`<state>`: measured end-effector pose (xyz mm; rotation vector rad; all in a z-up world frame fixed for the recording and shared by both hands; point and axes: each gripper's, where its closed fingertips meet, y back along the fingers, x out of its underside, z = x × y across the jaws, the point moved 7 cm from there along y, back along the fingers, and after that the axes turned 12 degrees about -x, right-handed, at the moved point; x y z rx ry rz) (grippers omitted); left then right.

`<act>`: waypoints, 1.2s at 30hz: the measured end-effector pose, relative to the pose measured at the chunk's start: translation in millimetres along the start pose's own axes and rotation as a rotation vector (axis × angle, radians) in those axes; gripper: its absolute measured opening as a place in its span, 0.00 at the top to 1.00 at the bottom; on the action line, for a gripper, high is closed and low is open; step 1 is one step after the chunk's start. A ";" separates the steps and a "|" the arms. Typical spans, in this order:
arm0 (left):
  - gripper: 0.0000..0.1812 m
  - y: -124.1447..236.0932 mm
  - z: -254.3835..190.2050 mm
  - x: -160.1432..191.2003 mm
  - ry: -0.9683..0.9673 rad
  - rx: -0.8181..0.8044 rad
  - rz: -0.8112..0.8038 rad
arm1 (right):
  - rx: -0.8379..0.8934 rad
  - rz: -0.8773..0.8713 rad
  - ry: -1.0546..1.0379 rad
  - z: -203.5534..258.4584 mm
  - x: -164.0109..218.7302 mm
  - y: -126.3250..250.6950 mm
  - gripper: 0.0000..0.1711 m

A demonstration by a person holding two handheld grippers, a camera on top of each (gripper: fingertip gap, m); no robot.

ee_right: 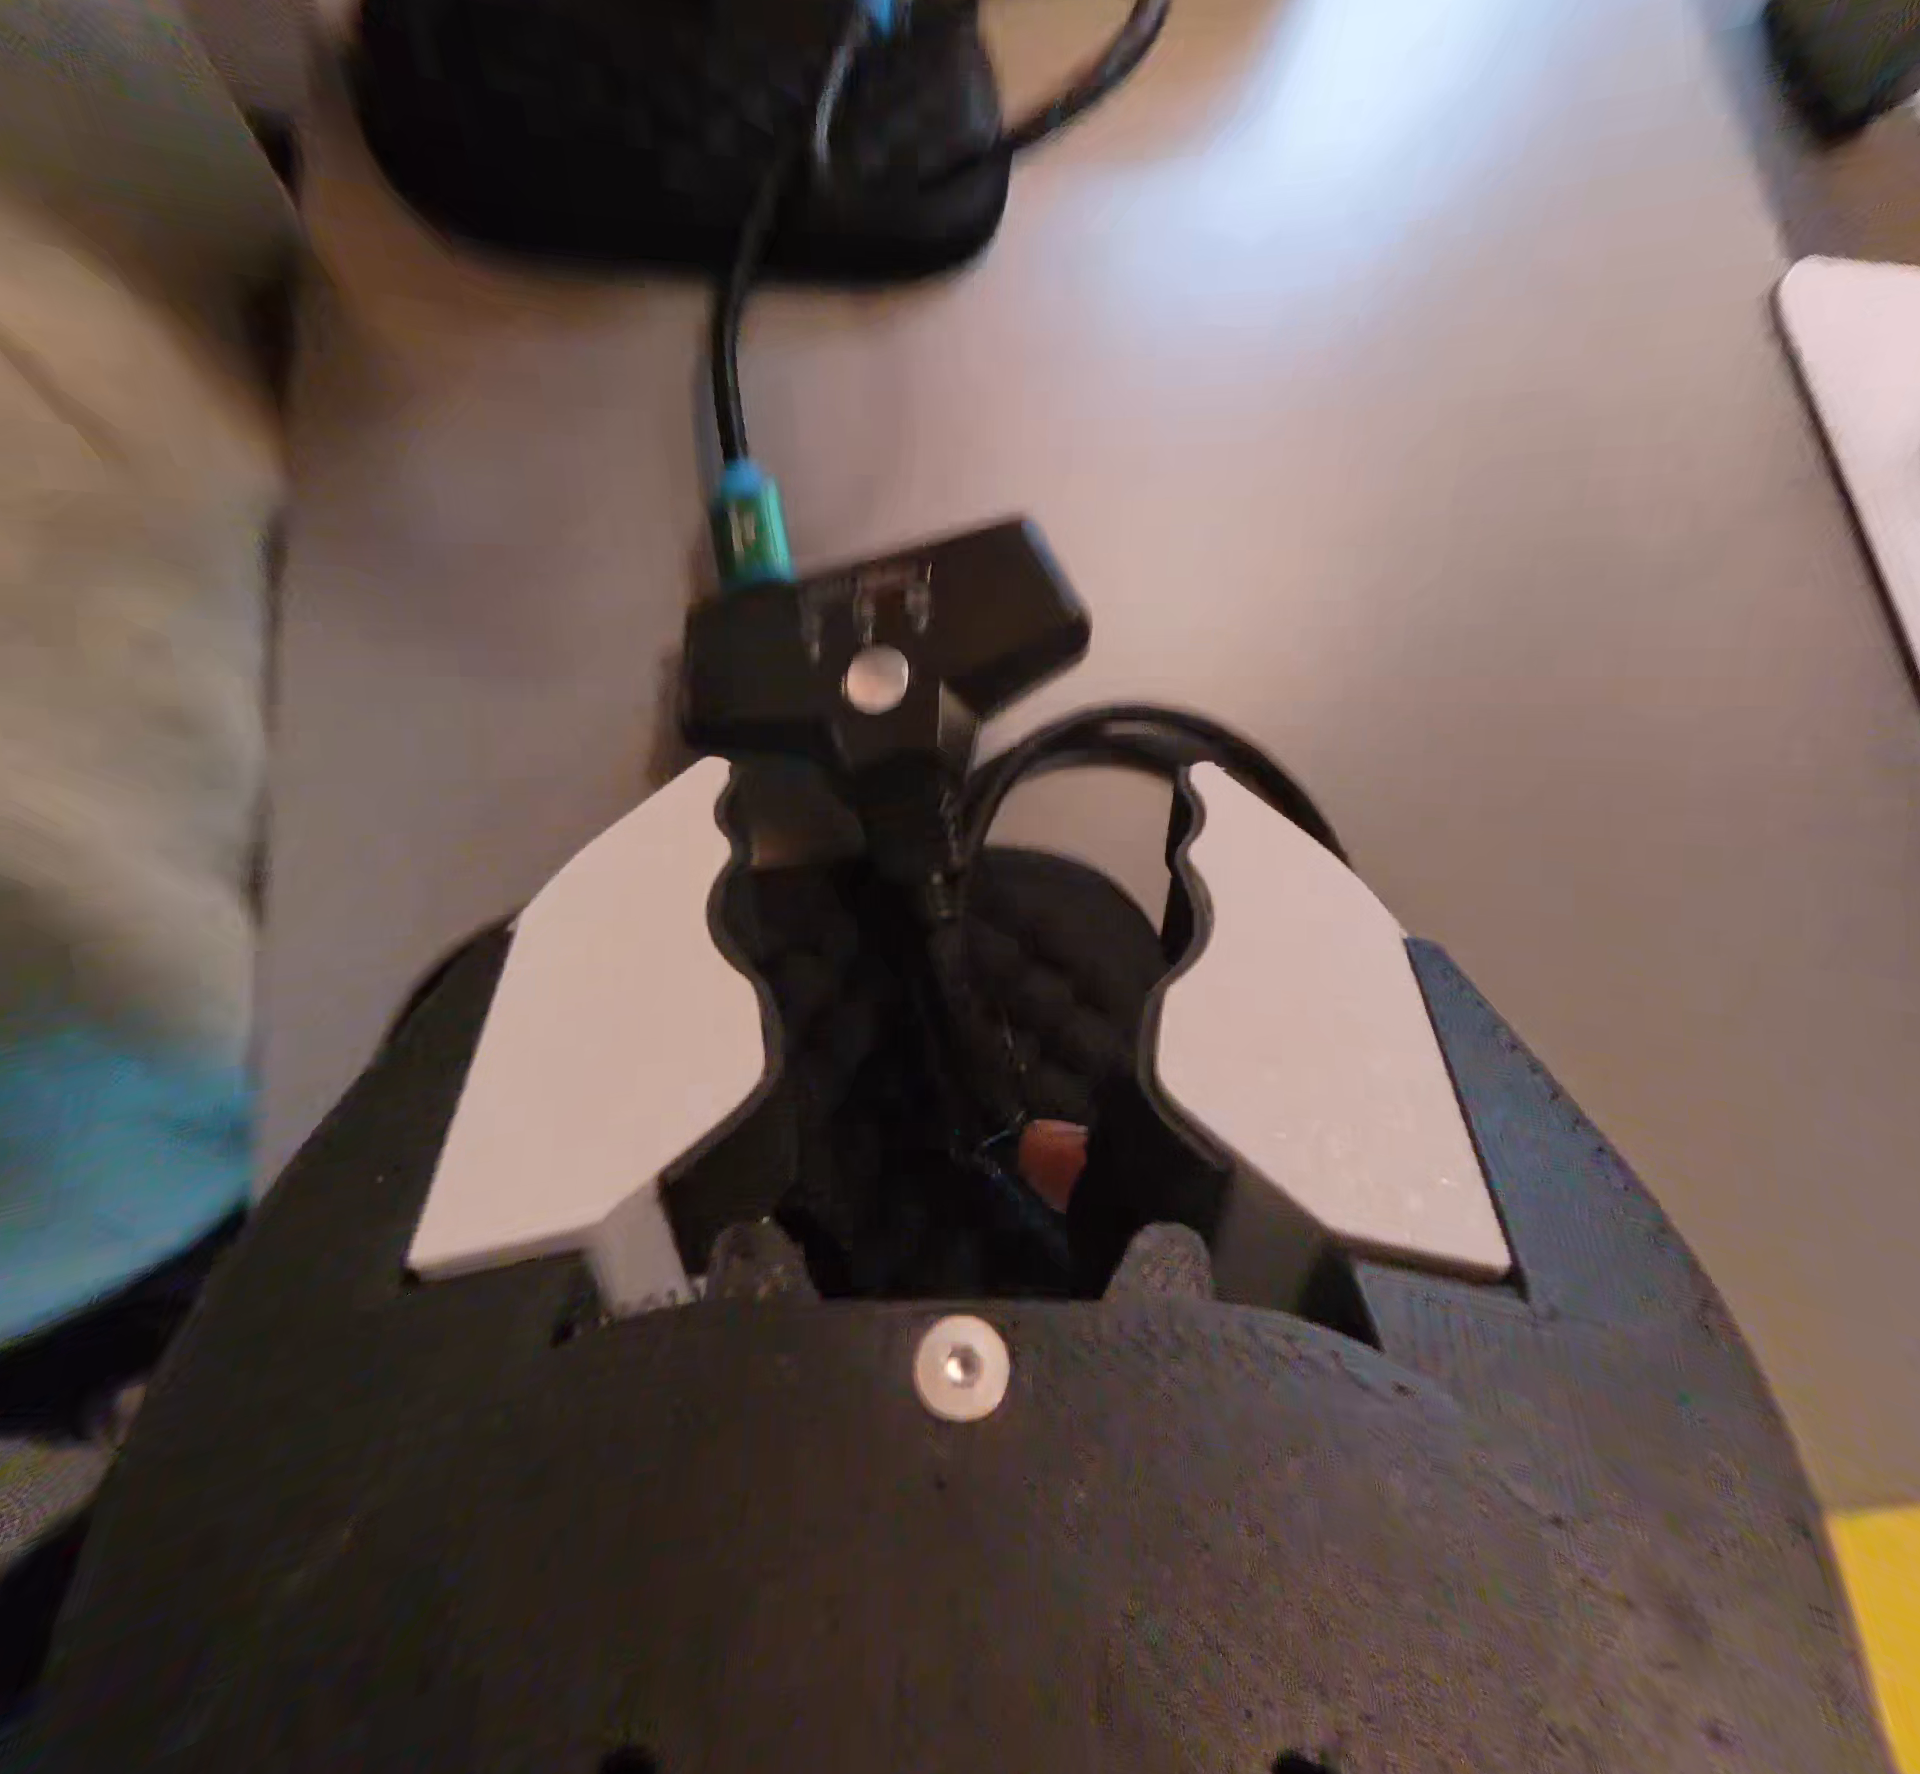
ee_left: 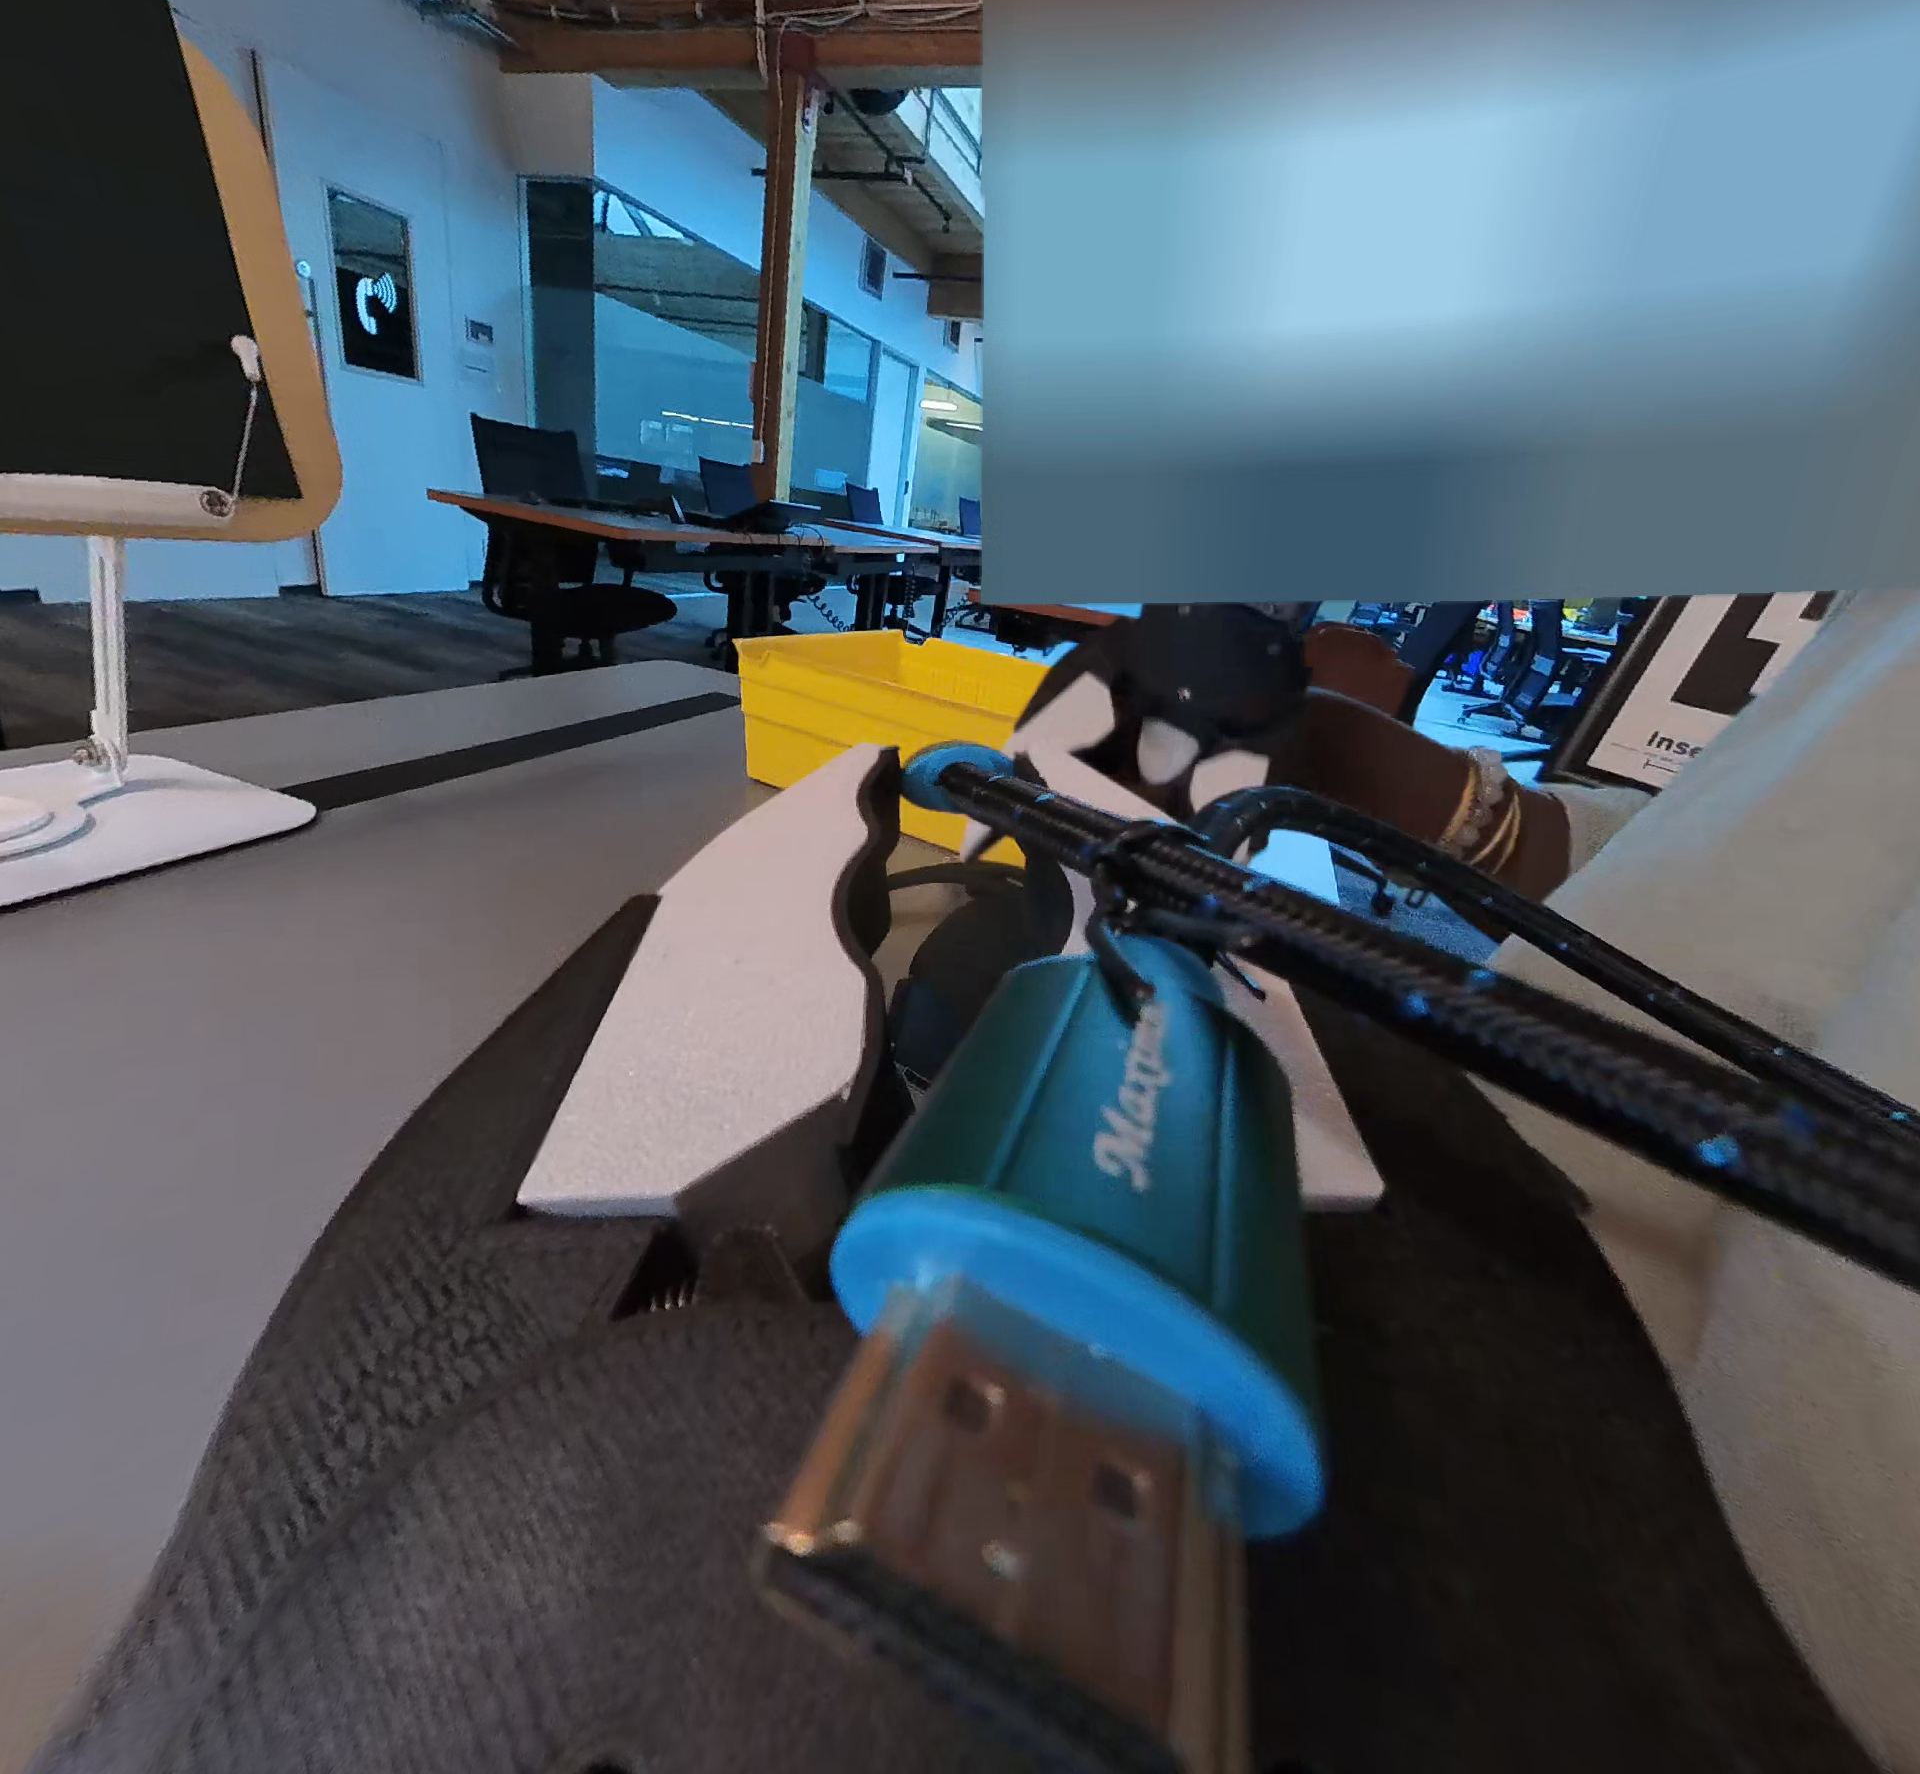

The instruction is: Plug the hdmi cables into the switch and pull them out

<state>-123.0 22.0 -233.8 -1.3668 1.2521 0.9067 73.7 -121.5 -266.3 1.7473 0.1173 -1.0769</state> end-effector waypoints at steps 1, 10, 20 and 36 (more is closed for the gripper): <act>0.89 -0.9 -1.0 0.6 -0.004 0.005 0.005 | 0.020 0.081 0.035 2.5 6.5 -9.4 0.55; 0.86 -24.2 -45.1 -2.0 0.066 0.167 0.015 | 0.010 0.241 0.173 -4.9 13.2 -62.5 0.74; 0.89 -45.2 -16.4 25.6 -0.299 0.045 0.102 | -0.060 0.047 0.262 0.8 8.8 -27.6 0.76; 0.88 -43.0 -15.1 40.2 -0.377 0.252 -0.003 | -0.060 -0.281 0.359 5.5 9.9 3.8 0.77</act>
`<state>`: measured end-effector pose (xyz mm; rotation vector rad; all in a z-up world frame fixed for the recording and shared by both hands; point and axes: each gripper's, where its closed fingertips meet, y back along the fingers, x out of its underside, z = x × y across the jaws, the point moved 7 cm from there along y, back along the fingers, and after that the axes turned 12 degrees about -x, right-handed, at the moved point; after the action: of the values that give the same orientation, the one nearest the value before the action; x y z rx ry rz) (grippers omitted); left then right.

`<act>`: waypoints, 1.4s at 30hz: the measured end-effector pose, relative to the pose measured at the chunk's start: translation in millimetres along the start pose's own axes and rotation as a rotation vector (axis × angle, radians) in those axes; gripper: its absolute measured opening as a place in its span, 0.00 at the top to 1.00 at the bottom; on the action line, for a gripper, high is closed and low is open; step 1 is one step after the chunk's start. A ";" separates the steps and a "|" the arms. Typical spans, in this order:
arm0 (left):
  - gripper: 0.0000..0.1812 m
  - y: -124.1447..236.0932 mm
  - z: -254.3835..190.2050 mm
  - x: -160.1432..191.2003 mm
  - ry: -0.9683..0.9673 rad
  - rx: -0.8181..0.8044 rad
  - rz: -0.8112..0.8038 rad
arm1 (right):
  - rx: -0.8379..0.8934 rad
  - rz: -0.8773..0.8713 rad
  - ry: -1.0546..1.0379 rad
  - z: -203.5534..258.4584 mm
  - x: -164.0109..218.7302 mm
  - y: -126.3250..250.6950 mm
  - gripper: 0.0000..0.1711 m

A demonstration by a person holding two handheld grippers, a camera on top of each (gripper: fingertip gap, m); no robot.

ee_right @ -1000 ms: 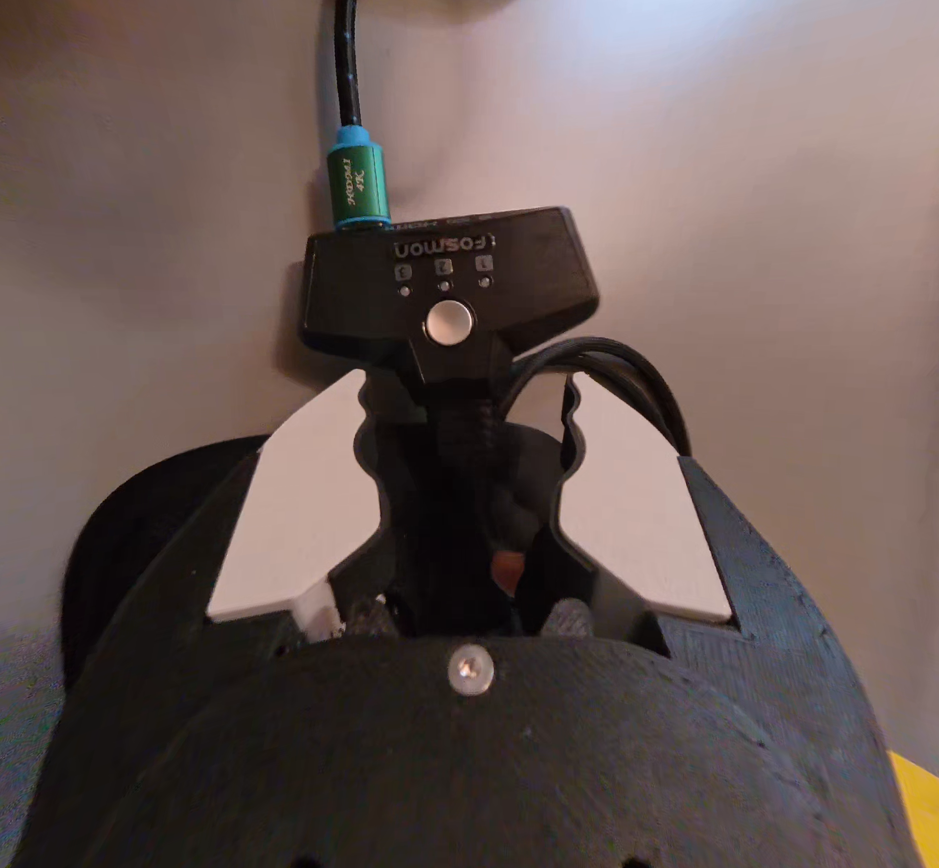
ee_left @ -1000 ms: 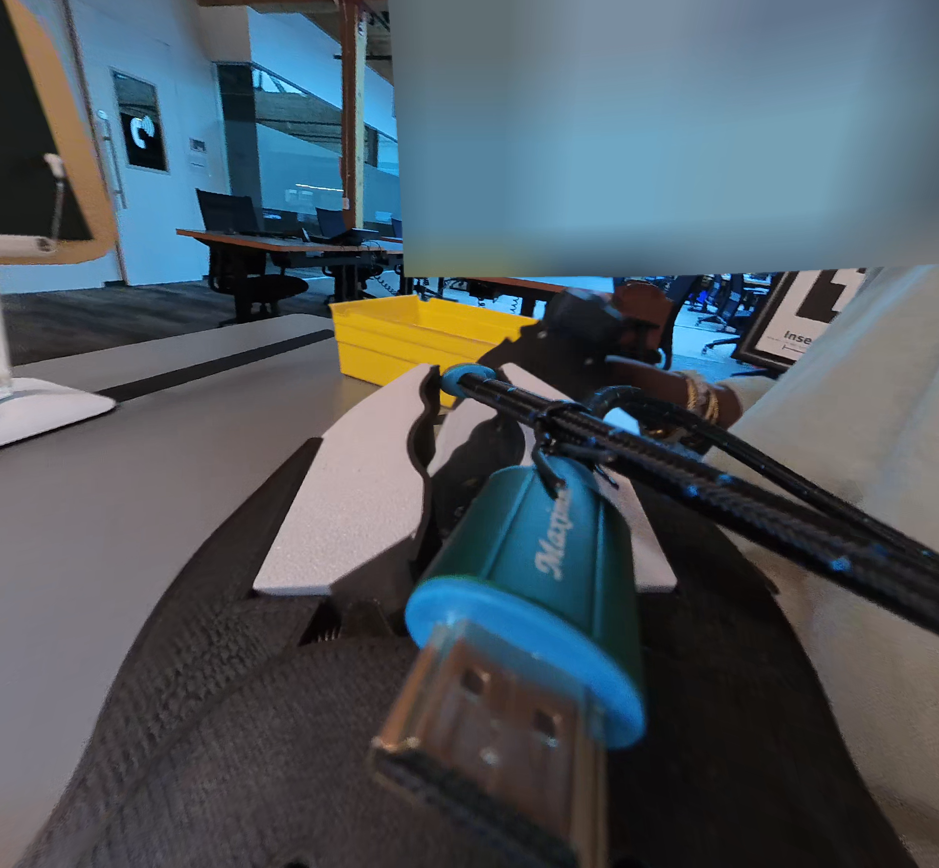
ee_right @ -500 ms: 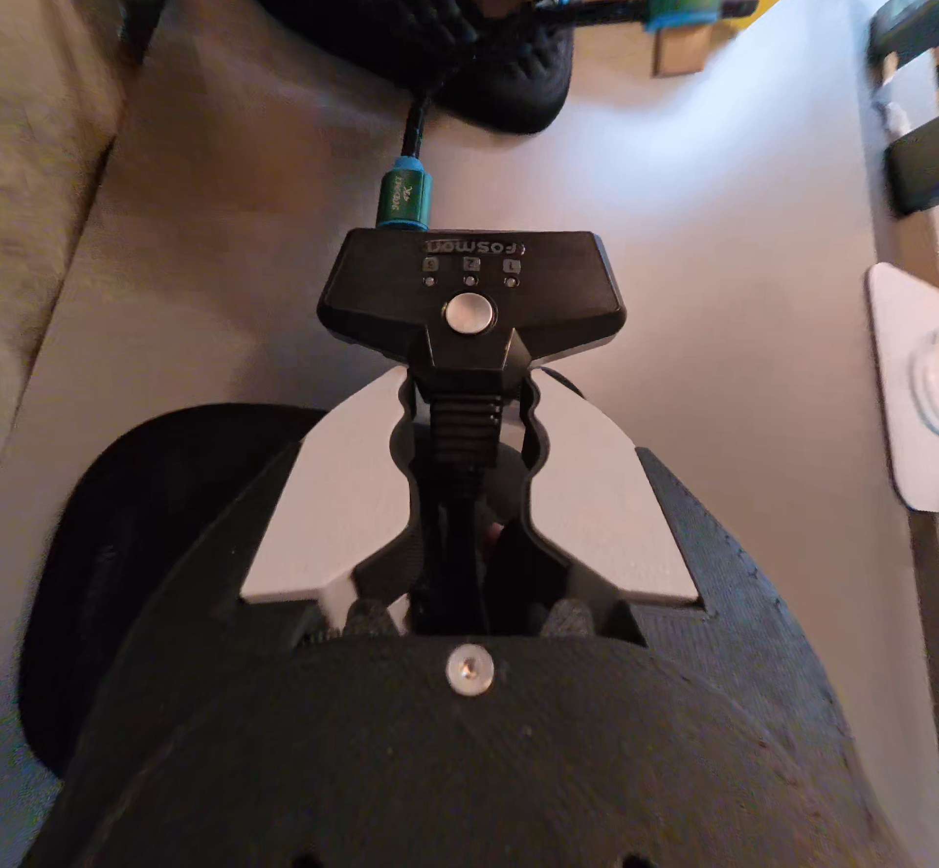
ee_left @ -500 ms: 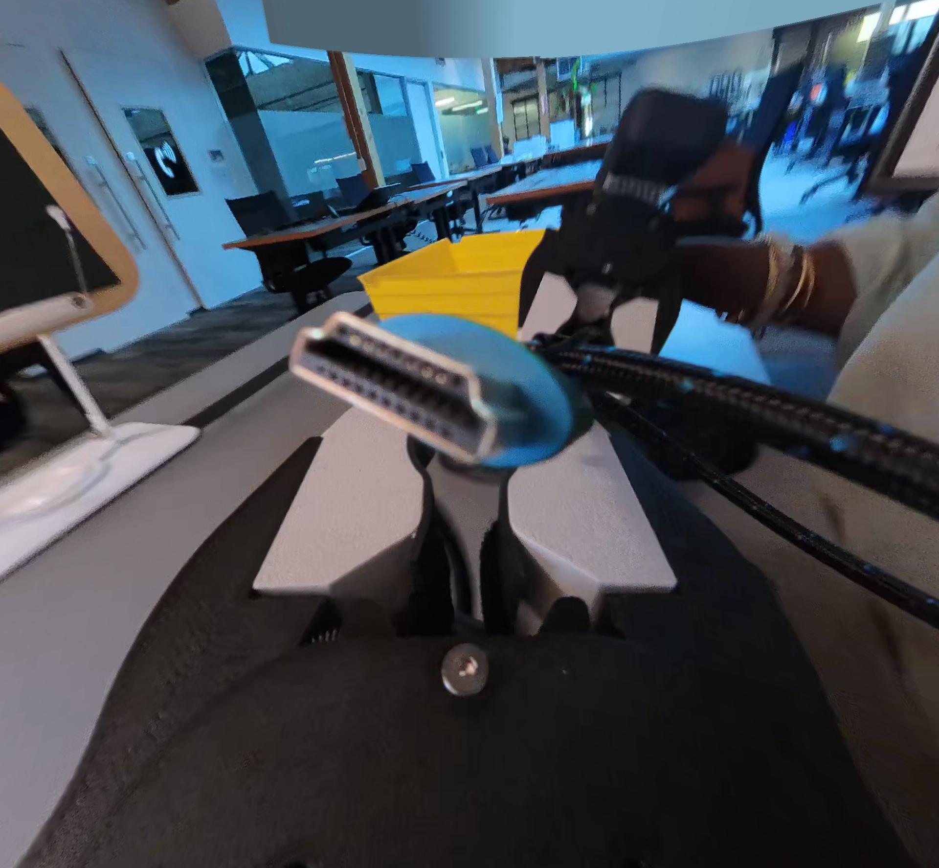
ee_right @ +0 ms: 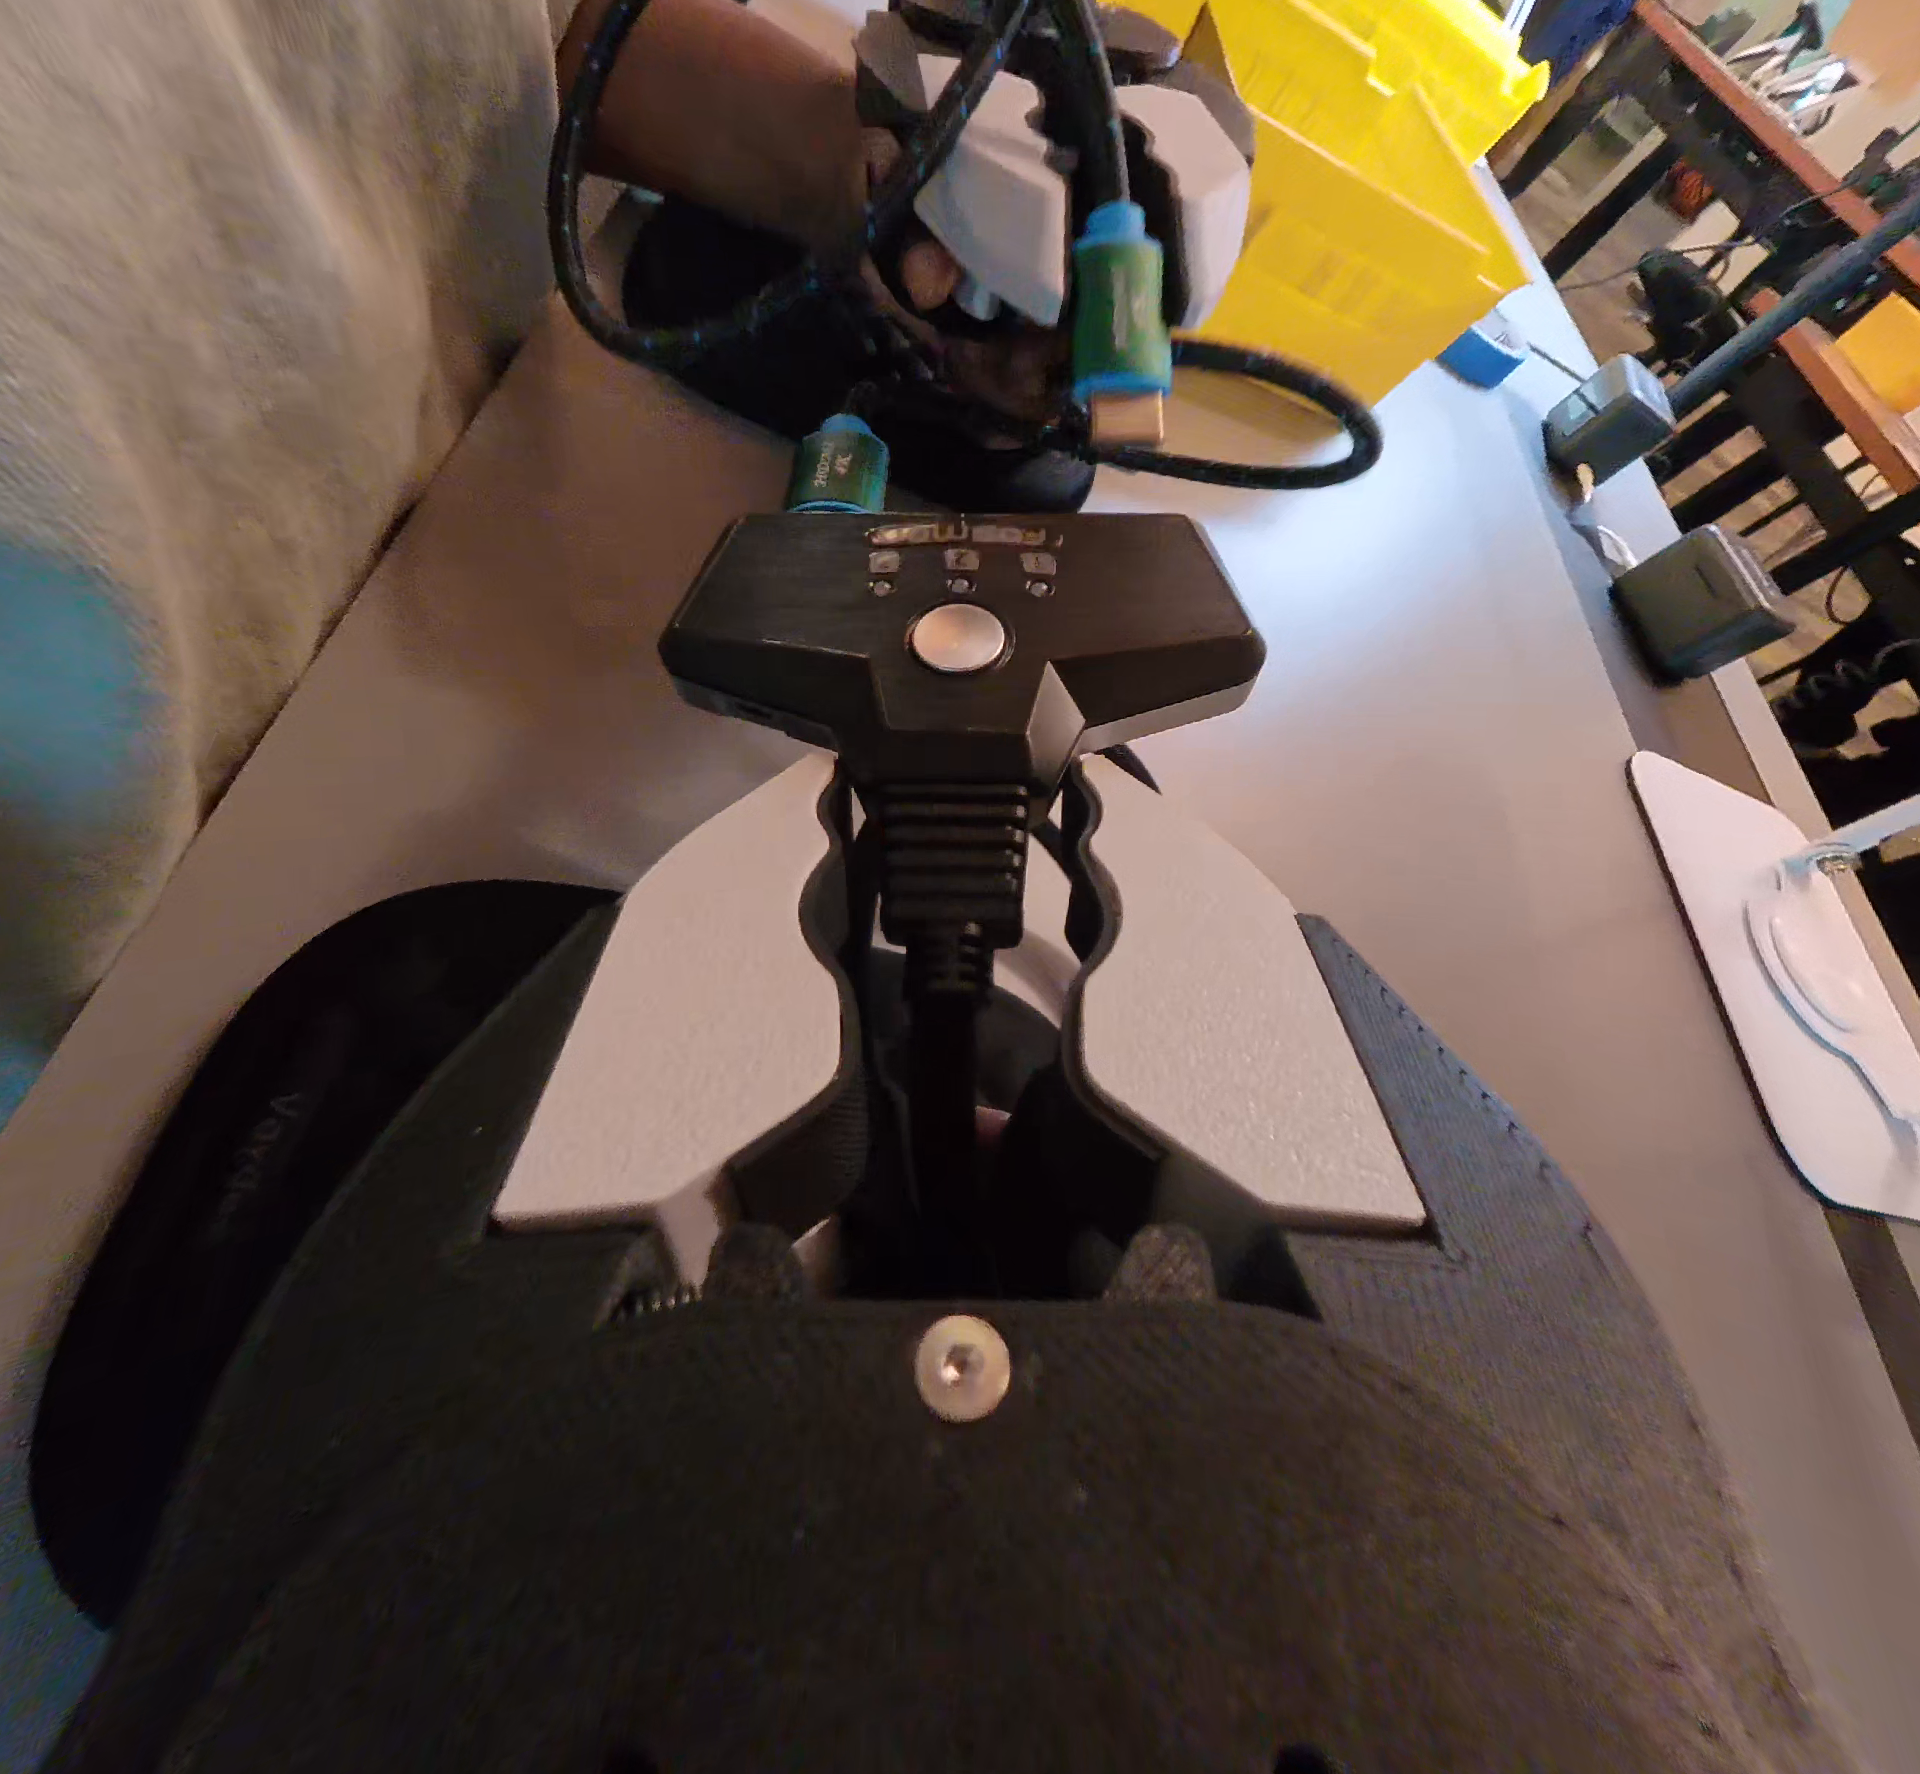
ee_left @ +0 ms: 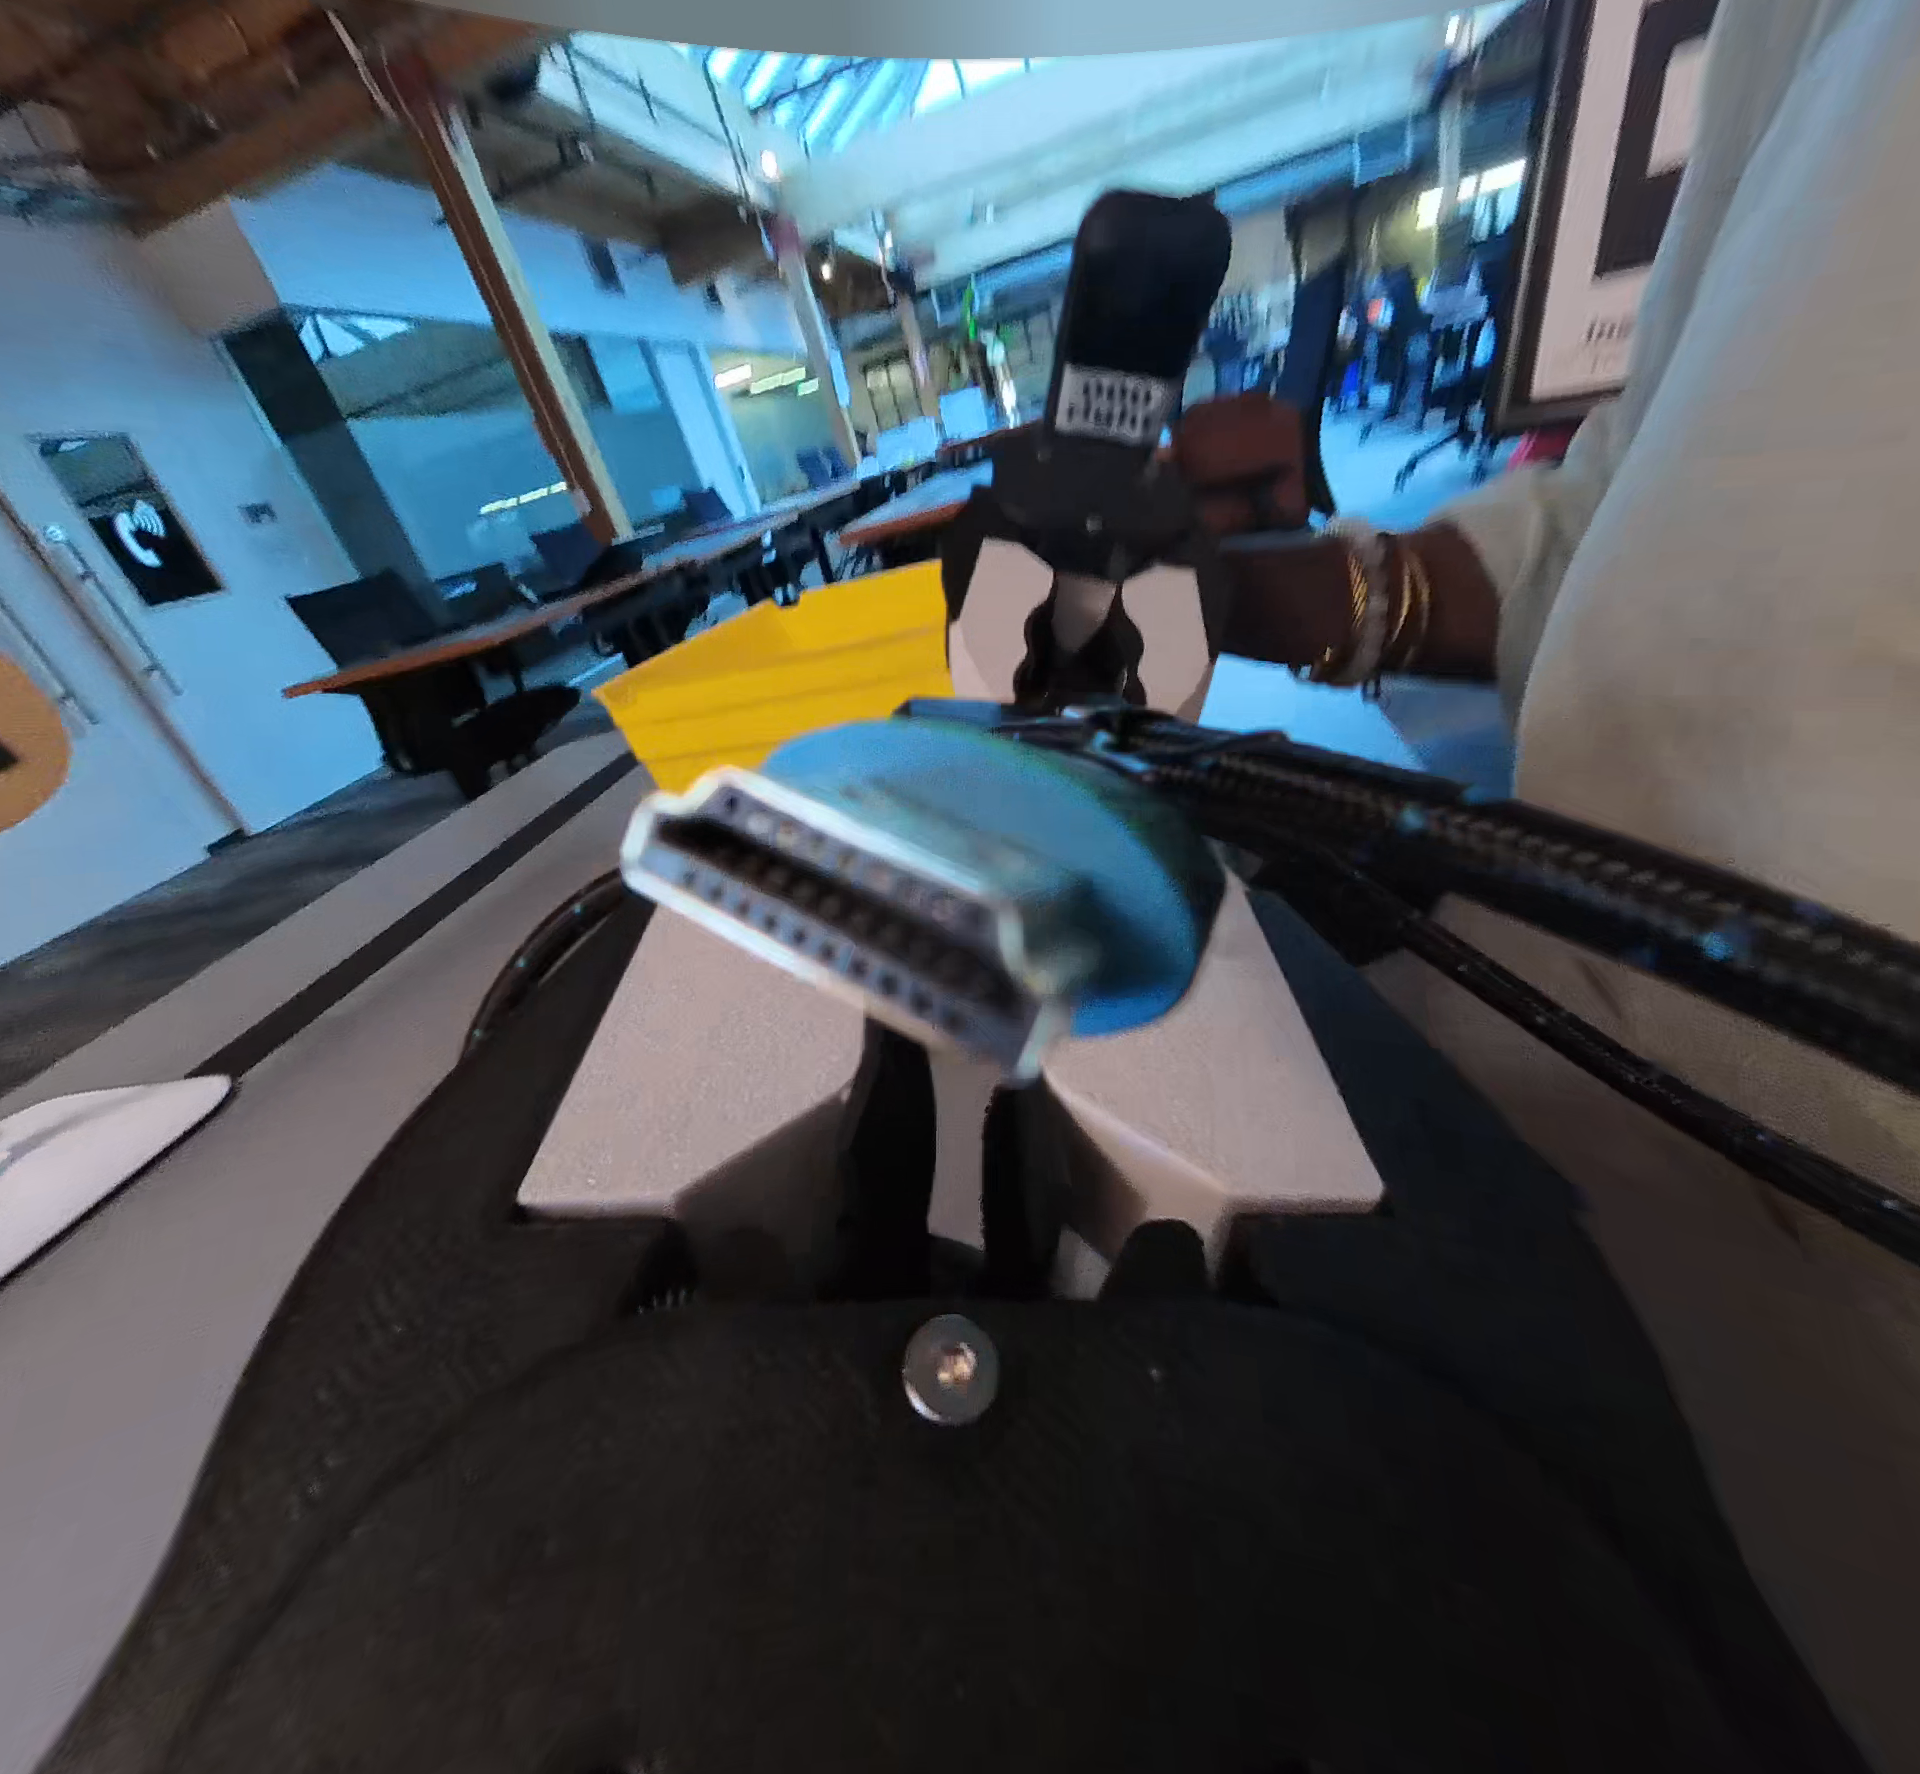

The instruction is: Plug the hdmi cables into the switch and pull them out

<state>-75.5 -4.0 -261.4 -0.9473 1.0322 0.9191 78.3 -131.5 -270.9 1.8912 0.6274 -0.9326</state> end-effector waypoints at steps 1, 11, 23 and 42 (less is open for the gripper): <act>0.88 2.4 2.1 -2.5 0.025 -0.007 -0.029 | 0.001 -0.007 -0.006 -0.3 1.5 0.1 0.77; 0.88 72.3 47.7 -65.5 0.162 -0.195 -0.396 | -0.054 0.114 -0.082 1.4 24.4 -3.0 0.77; 0.88 42.4 58.2 -60.1 0.295 -0.192 -0.327 | -0.041 -0.441 -0.025 -9.3 -21.3 37.3 0.77; 0.89 -3.6 6.0 -43.3 0.067 -0.001 -0.043 | -0.172 -0.356 -0.180 -19.0 -30.2 -3.9 0.77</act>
<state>-81.4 -6.5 -218.0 -1.0031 1.0642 0.8574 64.3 -114.3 -242.7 1.5500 0.9218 -1.2181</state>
